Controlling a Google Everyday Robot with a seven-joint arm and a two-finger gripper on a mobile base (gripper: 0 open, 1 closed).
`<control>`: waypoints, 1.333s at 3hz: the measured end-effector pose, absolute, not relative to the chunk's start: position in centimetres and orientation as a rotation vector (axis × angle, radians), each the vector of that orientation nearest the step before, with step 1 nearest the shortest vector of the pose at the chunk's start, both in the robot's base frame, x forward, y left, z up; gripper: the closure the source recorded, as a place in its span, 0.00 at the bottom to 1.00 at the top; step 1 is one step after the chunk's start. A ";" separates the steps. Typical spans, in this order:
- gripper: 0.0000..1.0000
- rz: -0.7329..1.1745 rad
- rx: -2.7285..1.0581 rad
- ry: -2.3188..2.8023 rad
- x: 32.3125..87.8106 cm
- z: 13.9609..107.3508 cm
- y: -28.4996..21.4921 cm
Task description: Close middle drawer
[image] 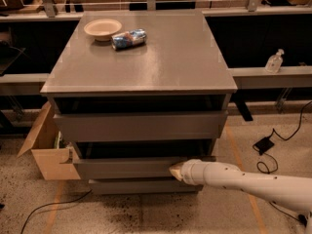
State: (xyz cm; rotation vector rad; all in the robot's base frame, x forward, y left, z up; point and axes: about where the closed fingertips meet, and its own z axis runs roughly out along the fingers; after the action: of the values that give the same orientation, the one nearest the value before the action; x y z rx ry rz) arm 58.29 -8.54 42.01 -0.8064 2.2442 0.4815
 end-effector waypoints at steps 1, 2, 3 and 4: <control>1.00 0.486 -0.821 2.194 60.2 42.9 -7.9; 1.00 0.490 -0.840 2.175 61.1 43.4 -7.5; 1.00 0.502 -0.859 2.174 61.3 43.5 -7.1; 1.00 0.519 -0.866 2.190 61.0 43.0 -7.1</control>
Offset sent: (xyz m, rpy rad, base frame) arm 0.0382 0.0119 0.0220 0.0195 -0.0731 0.0519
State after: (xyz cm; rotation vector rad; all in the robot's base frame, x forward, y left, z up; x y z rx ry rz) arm 61.00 -7.12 43.04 -0.8660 2.1900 0.5187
